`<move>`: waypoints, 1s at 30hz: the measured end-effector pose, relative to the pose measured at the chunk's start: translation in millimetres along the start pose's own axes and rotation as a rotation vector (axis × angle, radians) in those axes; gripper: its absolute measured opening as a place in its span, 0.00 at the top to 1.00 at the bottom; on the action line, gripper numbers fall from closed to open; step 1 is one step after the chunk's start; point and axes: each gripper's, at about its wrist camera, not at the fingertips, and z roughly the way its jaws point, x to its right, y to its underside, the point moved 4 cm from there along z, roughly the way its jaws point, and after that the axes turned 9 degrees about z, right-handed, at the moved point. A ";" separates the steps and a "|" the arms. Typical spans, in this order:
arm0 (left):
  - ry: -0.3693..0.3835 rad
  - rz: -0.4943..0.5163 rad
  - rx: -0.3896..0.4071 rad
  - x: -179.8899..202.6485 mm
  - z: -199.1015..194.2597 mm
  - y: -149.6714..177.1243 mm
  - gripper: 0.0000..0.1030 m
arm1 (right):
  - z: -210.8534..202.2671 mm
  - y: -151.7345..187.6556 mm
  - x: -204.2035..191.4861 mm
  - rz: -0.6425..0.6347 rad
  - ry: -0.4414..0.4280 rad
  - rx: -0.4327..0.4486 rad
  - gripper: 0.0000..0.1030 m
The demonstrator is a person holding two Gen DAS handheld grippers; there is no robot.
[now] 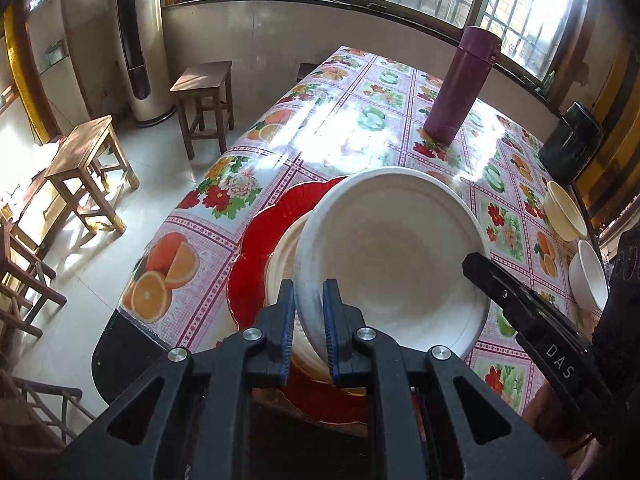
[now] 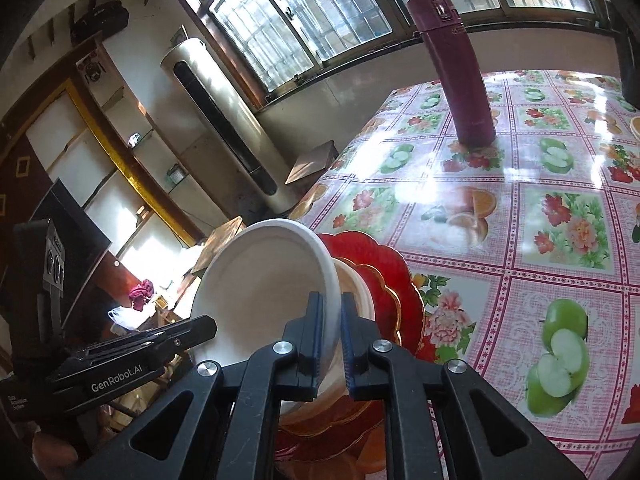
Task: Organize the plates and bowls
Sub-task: 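Carry the white bowl with the right gripper and lower it onto the plate stack, then open the right gripper and withdraw it from the stacked bowl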
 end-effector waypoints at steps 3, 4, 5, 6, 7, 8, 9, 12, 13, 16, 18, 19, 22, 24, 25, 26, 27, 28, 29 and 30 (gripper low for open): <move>0.008 -0.008 -0.015 -3.2 5.1 4.7 0.89 | 4.2 6.2 -5.0 -0.034 0.033 0.004 0.90; 0.009 -0.011 -0.019 -5.3 5.9 6.5 0.89 | 4.5 8.7 -7.6 -0.045 0.041 0.005 0.89; 0.007 -0.013 -0.025 -6.8 7.3 7.0 0.89 | 5.8 10.6 -9.2 -0.057 0.048 0.005 0.89; 0.004 -0.011 -0.029 -7.3 8.7 7.8 0.89 | 6.6 11.7 -10.2 -0.069 0.056 0.004 0.89; 0.002 -0.012 -0.032 -8.7 9.1 8.9 0.89 | 7.5 13.7 -12.6 -0.080 0.064 0.006 0.89; 0.002 -0.014 -0.036 -9.3 10.1 9.5 0.89 | 8.1 15.0 -14.7 -0.093 0.071 0.010 0.89; 0.000 -0.017 -0.039 -10.8 10.5 10.8 0.89 | 7.6 14.7 -15.0 -0.107 0.075 0.016 0.89; -0.022 -0.014 -0.033 -12.7 9.5 10.7 0.88 | 6.1 17.6 -20.7 -0.145 0.089 0.036 0.89; -0.040 -0.011 -0.028 -12.8 8.5 9.7 0.87 | 4.7 17.9 -22.1 -0.156 0.092 0.047 0.88; -0.095 -0.008 0.003 -18.0 2.2 8.6 0.76 | -0.9 17.2 -24.5 -0.180 0.095 0.080 0.85; -0.143 -0.002 0.036 -21.2 -4.7 6.3 0.63 | -6.5 15.5 -24.6 -0.181 0.079 0.099 0.80; -0.169 0.003 0.059 -22.4 -9.2 5.0 0.54 | -9.7 14.1 -24.0 -0.181 0.073 0.111 0.80; -0.239 0.030 0.142 -20.8 -24.6 0.1 0.31 | -19.4 8.1 -19.8 -0.166 0.052 0.131 0.66; -0.273 0.055 0.200 -15.6 -35.6 -2.3 0.25 | -27.8 3.6 -13.8 -0.144 0.043 0.159 0.54; -0.290 0.072 0.228 -11.7 -40.5 -3.8 0.23 | -31.8 0.2 -9.8 -0.131 0.045 0.169 0.51; -0.308 0.090 0.255 -6.8 -45.1 -5.1 0.20 | -35.8 -3.0 -4.9 -0.116 0.046 0.178 0.43; -0.319 0.109 0.282 -0.9 -49.7 -6.2 0.20 | -40.3 -7.0 1.0 -0.098 0.045 0.190 0.39; -0.325 0.130 0.305 4.5 -53.2 -8.6 0.19 | -45.4 -11.0 7.8 -0.077 0.044 0.205 0.38; -0.329 0.151 0.324 11.6 -56.4 -9.9 0.19 | -50.5 -14.6 14.6 -0.059 0.046 0.217 0.36; -0.327 0.170 0.338 19.1 -59.2 -11.5 0.19 | -55.6 -18.7 21.8 -0.041 0.051 0.227 0.33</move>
